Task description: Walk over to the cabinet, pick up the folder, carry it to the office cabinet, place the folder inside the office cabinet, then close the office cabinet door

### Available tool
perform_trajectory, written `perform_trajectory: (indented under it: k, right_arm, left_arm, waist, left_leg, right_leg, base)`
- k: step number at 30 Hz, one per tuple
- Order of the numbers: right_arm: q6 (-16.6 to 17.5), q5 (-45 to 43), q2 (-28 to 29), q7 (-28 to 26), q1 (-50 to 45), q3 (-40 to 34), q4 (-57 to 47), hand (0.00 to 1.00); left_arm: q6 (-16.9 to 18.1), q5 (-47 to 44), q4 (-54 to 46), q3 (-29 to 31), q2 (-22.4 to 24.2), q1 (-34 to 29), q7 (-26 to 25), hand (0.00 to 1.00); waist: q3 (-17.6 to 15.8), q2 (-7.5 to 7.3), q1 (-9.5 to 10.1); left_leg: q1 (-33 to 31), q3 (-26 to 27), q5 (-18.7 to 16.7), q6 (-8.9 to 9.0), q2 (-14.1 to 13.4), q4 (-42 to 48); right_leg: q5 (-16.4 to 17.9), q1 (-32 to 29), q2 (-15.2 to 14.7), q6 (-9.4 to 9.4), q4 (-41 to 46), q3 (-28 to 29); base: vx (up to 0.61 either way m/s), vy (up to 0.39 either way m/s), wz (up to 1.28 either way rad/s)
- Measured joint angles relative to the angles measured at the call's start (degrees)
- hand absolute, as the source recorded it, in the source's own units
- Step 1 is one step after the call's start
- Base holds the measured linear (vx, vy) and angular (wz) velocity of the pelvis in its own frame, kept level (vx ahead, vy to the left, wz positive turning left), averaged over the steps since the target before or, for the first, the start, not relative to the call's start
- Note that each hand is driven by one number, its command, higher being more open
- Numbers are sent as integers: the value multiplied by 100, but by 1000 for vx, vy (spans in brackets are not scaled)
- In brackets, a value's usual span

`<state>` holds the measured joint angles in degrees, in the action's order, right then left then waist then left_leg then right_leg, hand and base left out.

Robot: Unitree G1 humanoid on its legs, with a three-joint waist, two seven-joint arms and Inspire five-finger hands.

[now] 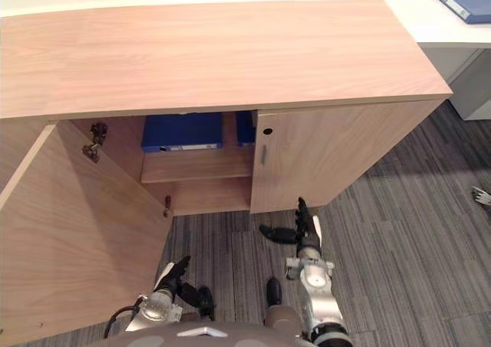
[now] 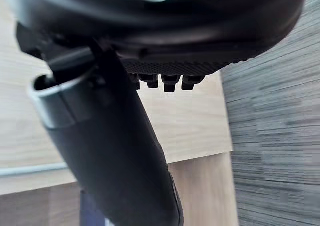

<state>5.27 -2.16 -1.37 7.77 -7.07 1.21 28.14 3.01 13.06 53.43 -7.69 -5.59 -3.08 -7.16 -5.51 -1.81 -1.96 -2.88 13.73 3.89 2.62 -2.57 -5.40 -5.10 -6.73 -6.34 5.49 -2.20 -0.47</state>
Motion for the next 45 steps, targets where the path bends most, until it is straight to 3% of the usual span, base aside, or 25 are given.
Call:
perform_trajectory:
  k: [7, 15, 18, 21, 23, 25, 26, 32, 35, 36, 37, 38, 39, 40, 41, 43, 45]
  right_arm:
    - [-13, 221, 80, -2, -193, -30, 1250, 100]
    - [-51, 254, 85, -6, -72, -245, 1951, 100]
    - [-70, 213, 75, -4, 9, -248, 2041, 100]
    - [-84, 195, 68, 3, 11, -428, 2131, 100]
    - [-85, 191, 76, 23, 29, -470, 2158, 100]
    - [-88, 194, 135, 24, 47, -454, 2234, 100]
    - [-90, 193, 142, 21, 88, -454, 2244, 100]
    - [-130, 188, 146, 36, 248, -513, 2260, 100]
    - [-175, 172, 149, 108, 241, -682, 2246, 100]
    - [-174, 153, 173, 153, 256, -712, 2202, 100]
    - [-175, 108, 216, 182, 242, -871, 2123, 100]
    - [-174, 64, 239, 199, 206, -929, 2069, 100]
    - [-155, -27, 225, 248, 90, -947, 1954, 100]
    - [-142, -27, 219, 254, 34, -994, 1917, 100]
    - [-144, -28, 197, 255, -12, -1136, 1924, 100]
    - [-175, -35, 281, 238, -64, -1142, 2008, 100]
    - [-187, -31, 330, 231, -128, -1147, 2031, 100]
  left_arm:
    - [-1, -2, 108, 11, 39, -34, -1, 100]
    - [-2, -14, 204, 31, 19, -29, -3, 100]
    - [-1, -33, 204, 190, 19, 2, 3, 100]
    - [9, -239, 172, 310, -8, 65, -3, 100]
    - [10, -324, 169, 443, -63, 87, -11, 100]
    - [9, -414, 119, 656, -186, -3, -87, 100]
    - [3, -458, 124, 701, -210, -24, -108, 100]
    - [-16, -639, 77, 987, -49, -52, -181, 100]
    - [11, -884, -150, 1129, 232, -67, -240, 100]
    - [19, -943, -217, 1161, 308, -2, -244, 100]
    - [-10, -1033, -260, 1309, 348, 13, -230, 100]
    - [1, -1037, -268, 1375, 358, 2, -239, 100]
    - [14, -1081, -268, 1413, 376, -18, -283, 100]
    - [15, -1084, -269, 1457, 408, -31, -286, 100]
    - [16, -1110, -262, 1590, 484, -37, -308, 100]
    - [0, -1154, -269, 1729, 456, -160, -388, 100]
    - [-2, -1263, -269, 1828, 415, -274, -490, 100]
  waist:
    - [28, -51, -6]
    - [44, -104, 2]
    - [3, -149, 2]
    - [-22, -120, -8]
    - [-37, -145, -1]
    - [59, -295, 153]
    - [59, -301, 180]
    - [-146, -2, 185]
    - [-175, 35, 181]
    - [-244, 1, 167]
    - [-296, -80, 163]
    - [-308, -118, 165]
    - [-306, -119, 141]
    - [-292, -100, 136]
    - [-232, -13, 152]
    - [-163, -113, 161]
    - [-90, -117, 172]
  left_leg:
    - [186, 67, -25, 22, -17, -1]
    - [286, 264, -60, 18, -19, 1]
    - [117, 202, -40, 4, -16, 6]
    - [-100, -329, 19, -54, -38, 2]
    - [-158, -627, 86, -25, -25, 6]
    - [-251, -842, 141, 56, -3, 21]
    - [-285, -877, 177, 100, -17, 32]
    - [-707, -1463, 379, 234, -199, 257]
    - [-879, -1499, 822, 339, -189, 226]
    - [-927, -1238, 436, 183, -206, 586]
    - [-1039, -808, -280, 19, -162, 1596]
    - [-1006, -675, -569, -58, -128, 1989]
    - [-825, -570, -941, -2, -93, 2306]
    - [-701, -549, -1059, 15, -96, 2221]
    - [-479, -575, -1072, -146, -48, 1694]
    - [-196, -644, -709, -175, 118, 1030]
    - [17, -665, -529, -212, 188, 672]
  right_leg:
    - [18, 154, 17, -14, -1, 34]
    - [38, 98, 32, -6, 121, 226]
    - [315, -269, 29, 58, 678, 270]
    - [528, -423, -28, 217, 1184, 231]
    - [728, -430, -29, 126, 1466, 445]
    - [974, -335, -40, 131, 1365, 648]
    - [979, -289, -32, 123, 1247, 625]
    - [852, -164, 187, -82, 966, -4]
    - [1032, -202, 201, -353, 1236, -378]
    - [1053, -229, 96, -392, 1300, -639]
    - [1075, -172, -28, -405, 1383, -807]
    - [1081, -111, -83, -404, 1380, -867]
    - [1092, -17, -133, -388, 1341, -1009]
    - [1110, 1, -132, -379, 1333, -1075]
    - [1130, -13, -123, -306, 1369, -1130]
    - [1036, 110, -176, -194, 1157, -1123]
    - [921, 263, -171, -144, 920, -1131]
  base:
    - [-1, 2, -2]
    - [-8, 6, -12]
    - [-26, 1, 8]
    - [1, -3, 78]
    - [-2, -3, 104]
    - [9, -34, 68]
    - [15, -72, 28]
    - [-7, -62, 50]
    - [-106, -71, 83]
    - [-138, -11, 85]
    - [-126, -1, 77]
    - [-84, -1, 74]
    - [-48, 4, 53]
    - [-41, 28, 60]
    - [-38, 72, 36]
    - [-19, 82, 28]
    - [36, 43, 11]
